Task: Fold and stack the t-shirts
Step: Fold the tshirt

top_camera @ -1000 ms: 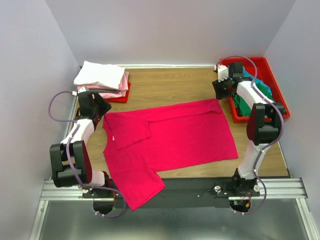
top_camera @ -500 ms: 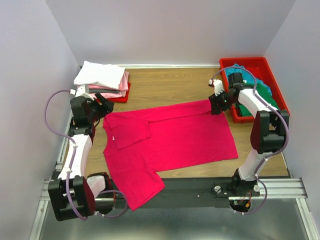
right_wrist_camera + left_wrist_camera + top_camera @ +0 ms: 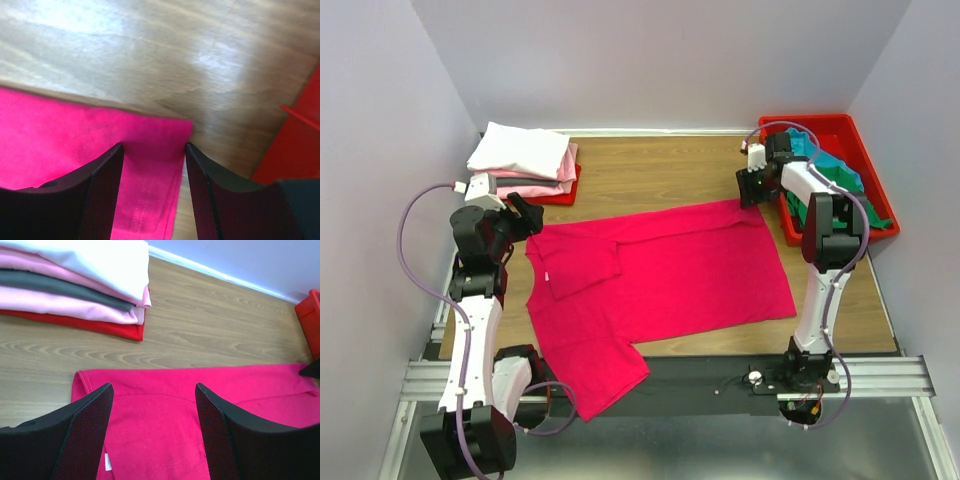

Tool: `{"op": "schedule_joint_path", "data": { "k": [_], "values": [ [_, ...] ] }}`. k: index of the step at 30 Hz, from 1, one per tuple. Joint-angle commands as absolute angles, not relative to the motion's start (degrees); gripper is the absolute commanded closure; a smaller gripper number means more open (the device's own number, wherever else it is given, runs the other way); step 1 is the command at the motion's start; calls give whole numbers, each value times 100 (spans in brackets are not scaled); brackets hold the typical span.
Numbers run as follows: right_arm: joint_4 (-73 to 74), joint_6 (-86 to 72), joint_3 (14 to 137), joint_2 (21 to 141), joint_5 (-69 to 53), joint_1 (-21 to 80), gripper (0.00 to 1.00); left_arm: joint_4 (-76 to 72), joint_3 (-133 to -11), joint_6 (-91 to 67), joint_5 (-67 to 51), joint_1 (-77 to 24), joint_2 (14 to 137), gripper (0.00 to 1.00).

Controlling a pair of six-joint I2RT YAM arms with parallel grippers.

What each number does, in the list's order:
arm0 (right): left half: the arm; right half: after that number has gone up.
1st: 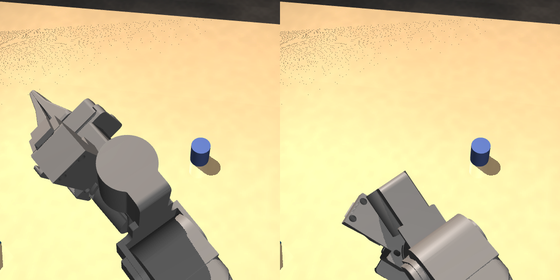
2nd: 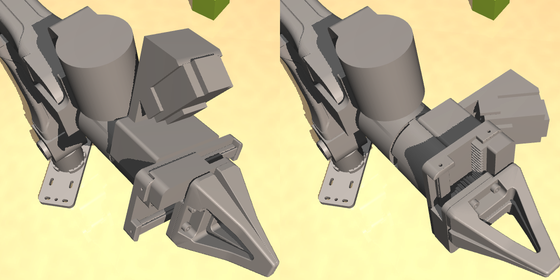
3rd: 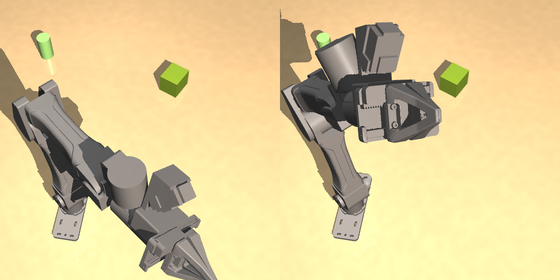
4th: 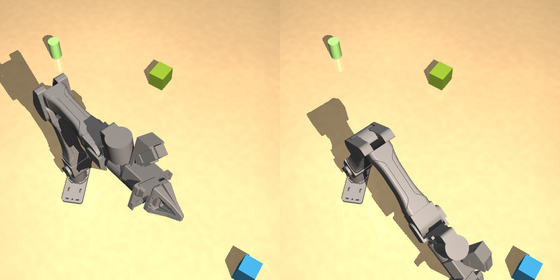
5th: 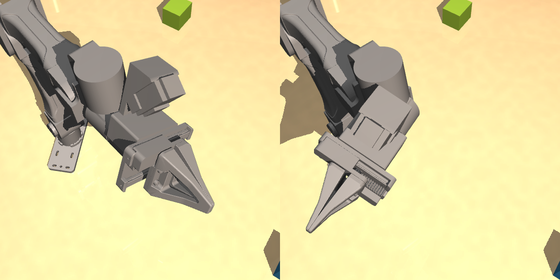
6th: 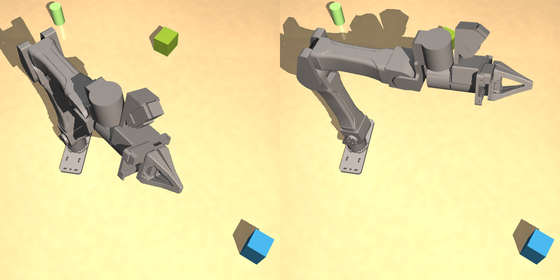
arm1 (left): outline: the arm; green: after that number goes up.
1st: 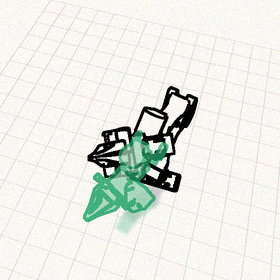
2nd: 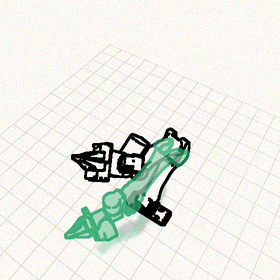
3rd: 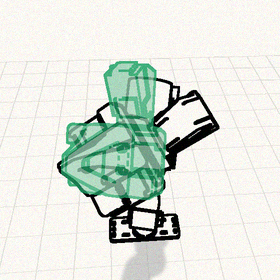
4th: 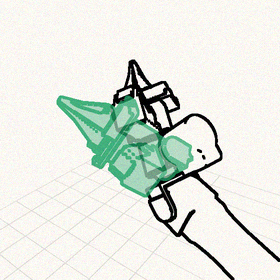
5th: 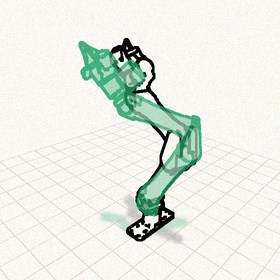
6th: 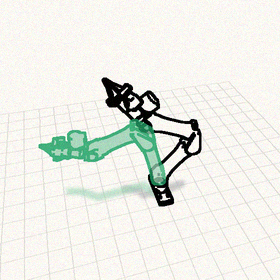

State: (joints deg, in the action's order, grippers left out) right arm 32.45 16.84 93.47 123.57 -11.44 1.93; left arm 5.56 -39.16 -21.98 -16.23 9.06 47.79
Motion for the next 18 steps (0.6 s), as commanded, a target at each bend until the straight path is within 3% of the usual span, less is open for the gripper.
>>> {"op": "schedule_joint_path", "data": {
  "k": [1, 7, 8, 9, 11, 15, 18],
  "values": [
    [3226, 1573, 9422, 12542, -580, 246, 39, 659, -3841, -2013, -1723, 949, 4737, 26],
    [3234, 1679, 9281, 12770, -571, 272, 42, 554, -3736, -2030, -1732, 949, 4588, 26],
    [3226, 1679, 9281, 12797, -606, 264, 47, 545, -3718, -2030, -1740, 949, 4579, 26],
    [3234, 1661, 9299, 12840, -676, 255, 63, 519, -3718, -2022, -1723, 941, 4579, 26],
    [3234, 1670, 9386, 12876, -747, 272, 77, 501, -3700, -2030, -1723, 940, 4579, 26],
    [3226, 1757, 9843, 13060, -642, 308, 88, 466, -3700, -2021, -1731, 949, 4588, 26],
    [3234, 1837, 10449, 13236, -422, 351, 89, 431, -3691, -2013, -1749, 941, 4614, 26]
  ]
}}
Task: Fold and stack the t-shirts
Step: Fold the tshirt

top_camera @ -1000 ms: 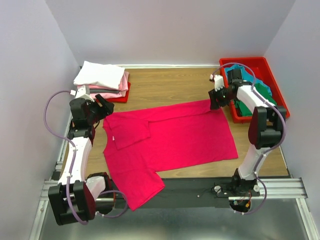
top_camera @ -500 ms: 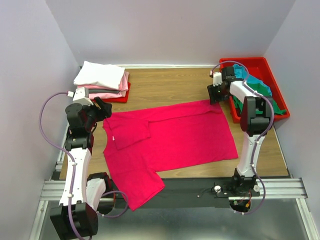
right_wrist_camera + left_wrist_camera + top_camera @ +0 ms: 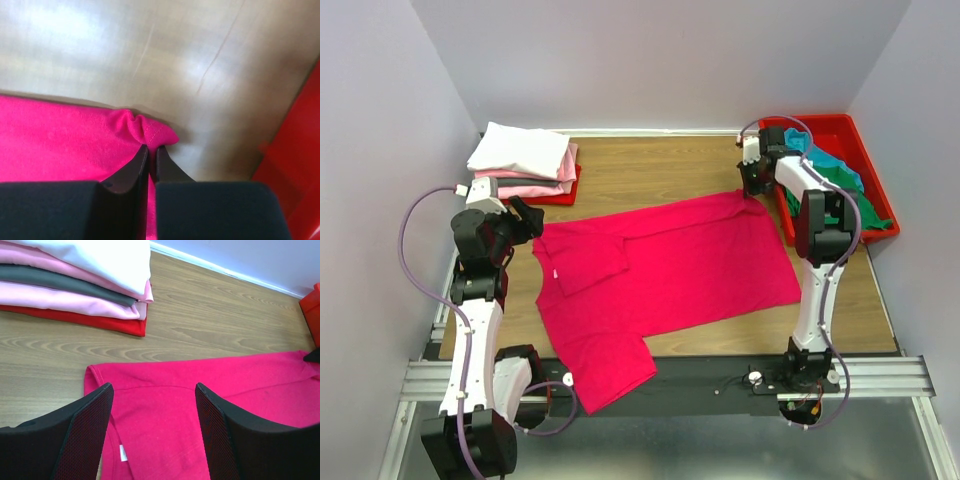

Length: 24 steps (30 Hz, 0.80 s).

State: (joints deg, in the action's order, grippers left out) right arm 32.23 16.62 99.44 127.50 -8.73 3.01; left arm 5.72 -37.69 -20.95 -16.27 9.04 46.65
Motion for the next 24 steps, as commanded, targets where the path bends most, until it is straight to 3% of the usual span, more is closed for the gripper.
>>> {"op": "schedule_joint_path", "data": {
  "k": [1, 8, 10, 11, 12, 20, 24],
  "values": [
    [3234, 1872, 10650, 13332, -378, 378, 89, 413, -3691, -1995, -1749, 949, 4614, 26],
    [3234, 1969, 12461, 14420, 165, 624, 87, 290, -3683, -1942, -2003, 941, 4772, 26],
    [3234, 1969, 12830, 14633, 298, 659, 73, 203, -3648, -1934, -2161, 941, 4869, 24],
    [3234, 1986, 13154, 14747, 403, 668, 53, 106, -3613, -1968, -2458, 949, 4913, 23],
    [3234, 1986, 13270, 14774, 430, 685, 47, 88, -3604, -1986, -2565, 949, 4948, 23],
    [3190, 2065, 12922, 13537, 36, 703, 19, 149, -3516, -2715, -2998, 318, 4887, 26],
    [3199, 2460, 11499, 11983, -1482, 782, 0, 788, -3542, -3111, -2137, -964, 4378, 27]
  ]
}}
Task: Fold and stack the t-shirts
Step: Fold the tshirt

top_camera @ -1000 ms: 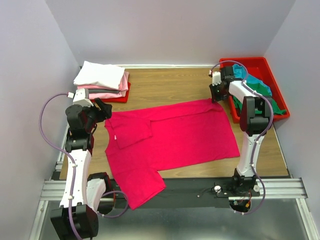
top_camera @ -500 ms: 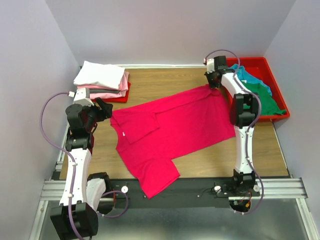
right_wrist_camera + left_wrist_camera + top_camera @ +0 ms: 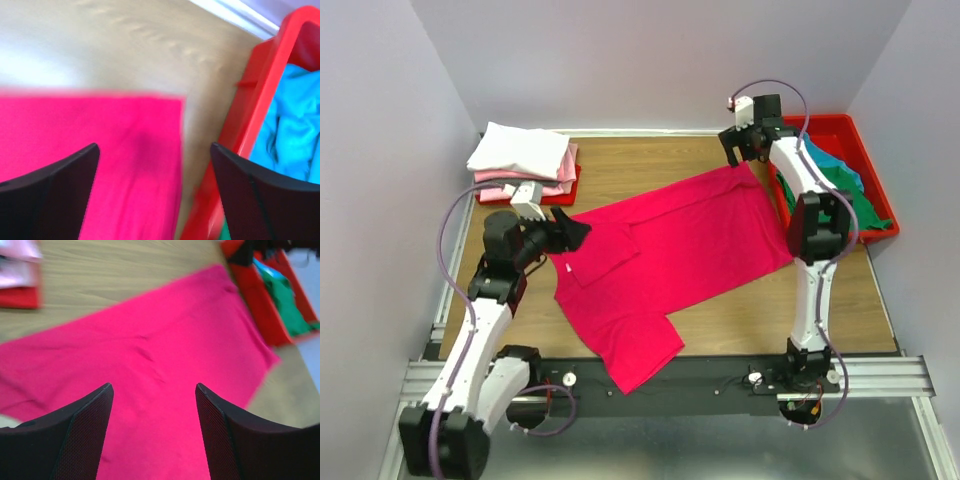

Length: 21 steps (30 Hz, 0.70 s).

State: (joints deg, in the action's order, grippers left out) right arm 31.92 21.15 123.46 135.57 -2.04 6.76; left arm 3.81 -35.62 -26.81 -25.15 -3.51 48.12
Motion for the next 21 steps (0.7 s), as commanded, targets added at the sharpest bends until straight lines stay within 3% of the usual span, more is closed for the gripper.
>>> {"op": "schedule_joint_path", "data": {
  "k": [1, 7, 8, 12, 16, 21],
  "values": [
    [3191, 2670, 10713, 11318, -2347, 800, 0, 948, -3507, -3311, -1857, -1445, 4142, 29],
    [3234, 3942, 7659, 9091, -6399, 817, 0, 2345, -3130, -4410, -1091, -3256, 3149, 36],
    [3347, 4181, 6864, 8635, -6607, 843, 0, 2564, -2964, -4760, -1046, -3504, 3077, 38],
    [3401, 4659, 5837, 7746, -5823, 914, 0, 3075, -2900, -5246, -862, -4752, 3312, 40],
    [3393, 4160, 5643, 7323, -4687, 897, 1, 3120, -3443, -5160, -581, -6115, 4495, 40],
    [3384, 3894, 5502, 7084, -4132, 791, 2, 3155, -3920, -4545, -448, -7713, 5851, 38]
  ]
}}
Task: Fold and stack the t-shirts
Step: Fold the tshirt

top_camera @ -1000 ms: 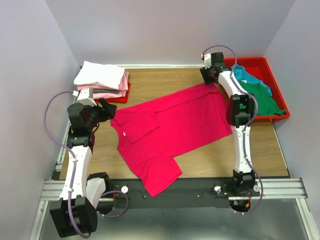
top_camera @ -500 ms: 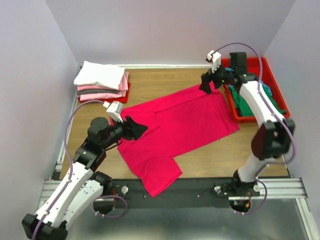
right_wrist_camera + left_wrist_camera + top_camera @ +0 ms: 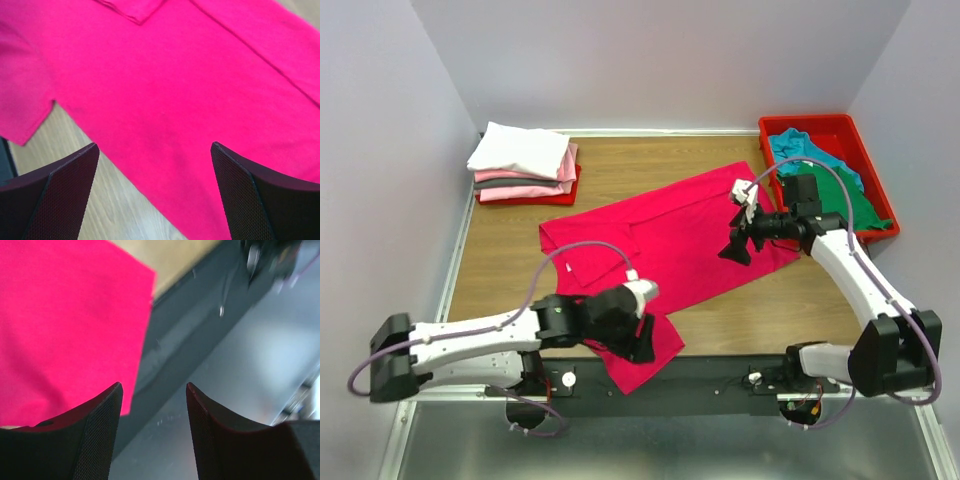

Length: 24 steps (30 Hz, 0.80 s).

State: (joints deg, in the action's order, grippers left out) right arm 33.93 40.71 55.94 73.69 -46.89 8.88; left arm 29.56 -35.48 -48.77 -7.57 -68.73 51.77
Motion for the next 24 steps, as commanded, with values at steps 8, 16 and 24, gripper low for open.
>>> {"op": "schedule_joint_path", "data": {
  "k": [8, 16, 24],
  "values": [
    [3322, 3894, 5133, 7066, -3999, 650, 2, 3444, -4333, -4517, -124, -8877, 7390, 38],
    [3322, 3885, 5089, 7128, -4043, 580, 2, 4358, -4588, -4597, 413, -9009, 7997, 50],
    [3322, 3876, 5071, 7207, -4078, 536, 2, 4657, -4693, -4623, 554, -9044, 8446, 52]
  ]
}}
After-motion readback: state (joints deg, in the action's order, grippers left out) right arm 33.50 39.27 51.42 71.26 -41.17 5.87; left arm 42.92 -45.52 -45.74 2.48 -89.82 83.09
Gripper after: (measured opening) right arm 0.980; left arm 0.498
